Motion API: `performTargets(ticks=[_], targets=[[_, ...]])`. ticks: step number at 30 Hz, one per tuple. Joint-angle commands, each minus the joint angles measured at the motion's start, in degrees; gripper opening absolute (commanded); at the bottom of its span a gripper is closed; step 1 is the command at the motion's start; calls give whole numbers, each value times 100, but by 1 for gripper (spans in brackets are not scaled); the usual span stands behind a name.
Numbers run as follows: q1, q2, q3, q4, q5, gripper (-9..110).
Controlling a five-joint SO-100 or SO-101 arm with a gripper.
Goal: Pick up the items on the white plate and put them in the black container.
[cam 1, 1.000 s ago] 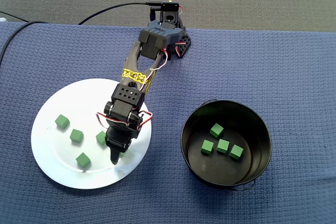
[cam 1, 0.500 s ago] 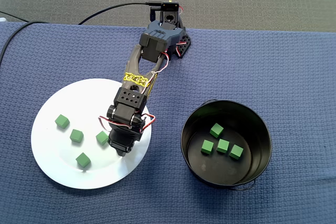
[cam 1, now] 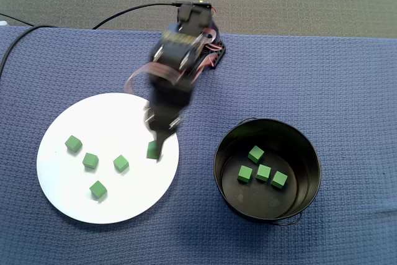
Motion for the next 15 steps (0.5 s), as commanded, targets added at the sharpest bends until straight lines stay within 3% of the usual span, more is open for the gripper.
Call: performTargets(ticks=[1, 7, 11, 15], targets=[[-1143, 1389, -281, -97, -879, 0], [-3094, 2417, 2769, -1327, -2224, 0], [-3445, 2435, 4913, -2470, -2399, 0], [-3560, 2136, 6003, -3252, -2092, 0]])
